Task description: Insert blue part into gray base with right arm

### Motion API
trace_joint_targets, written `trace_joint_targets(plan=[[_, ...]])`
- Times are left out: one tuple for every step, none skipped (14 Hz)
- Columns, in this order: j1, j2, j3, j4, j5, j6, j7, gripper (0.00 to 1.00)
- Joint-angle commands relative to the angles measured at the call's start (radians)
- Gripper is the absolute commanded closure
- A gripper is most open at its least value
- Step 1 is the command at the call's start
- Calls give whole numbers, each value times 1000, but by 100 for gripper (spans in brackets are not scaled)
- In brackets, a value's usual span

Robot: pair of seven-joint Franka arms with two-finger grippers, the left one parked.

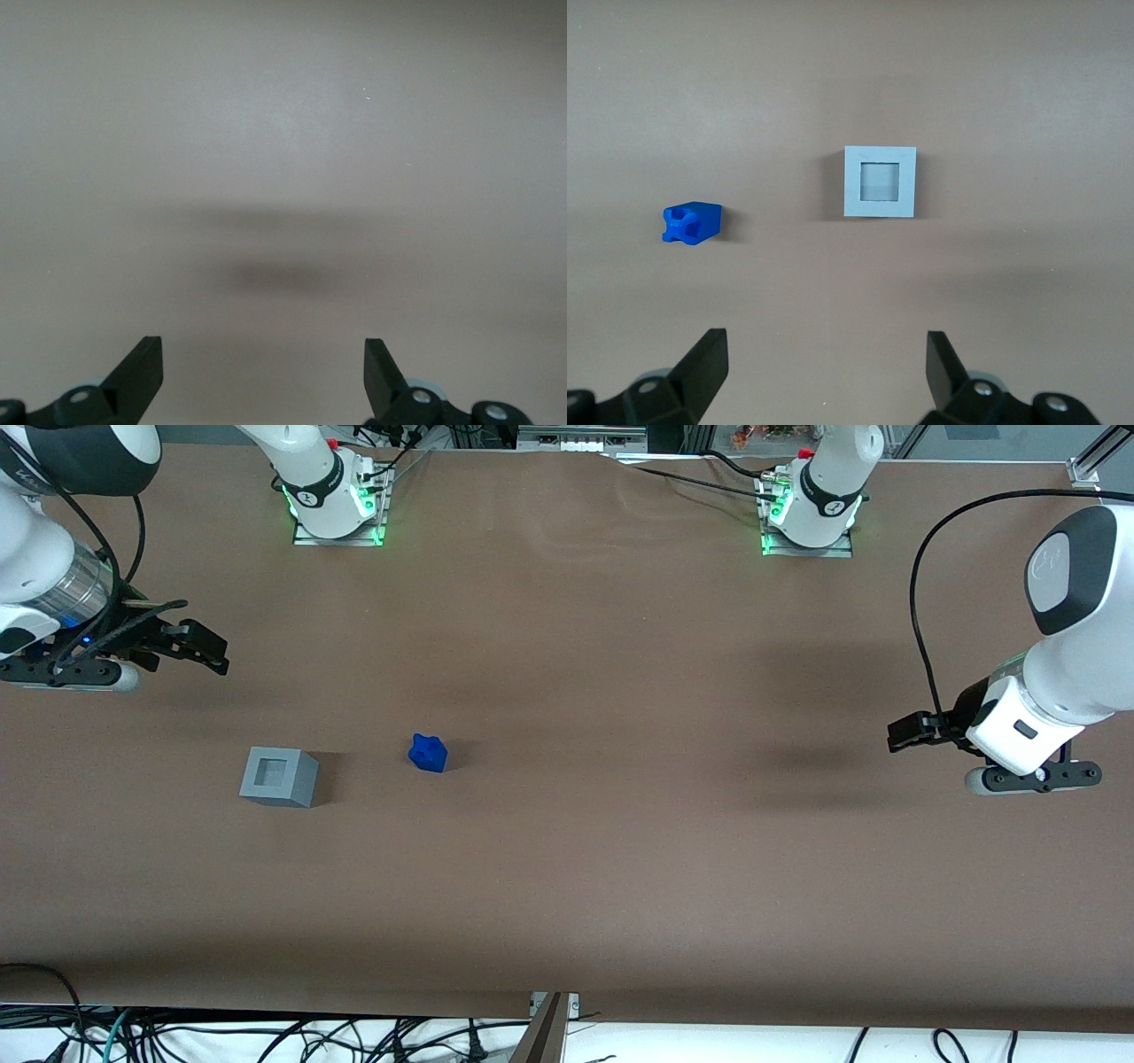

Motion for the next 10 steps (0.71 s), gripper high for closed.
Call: trace_joint_targets(plan=[[-19,-6,17,16,2,-33,4,1],[-17,-5,19,16,-1,-39,18,1],[-17,-5,17,17,1,-38,9,1],[-17,-5,17,19,5,-38,7,1],[-17,-3,17,19,-5,-42,11,1],[-16,-3,19,19,-10,-50,15,1],[-16,-3,19,19,-13,-56,14,1],[-14,-3,19,19,-13,-84,20,1],[-16,-3,16,20,-7,-98,18,1],[-16,-5,11,24,-2,-98,11,1]])
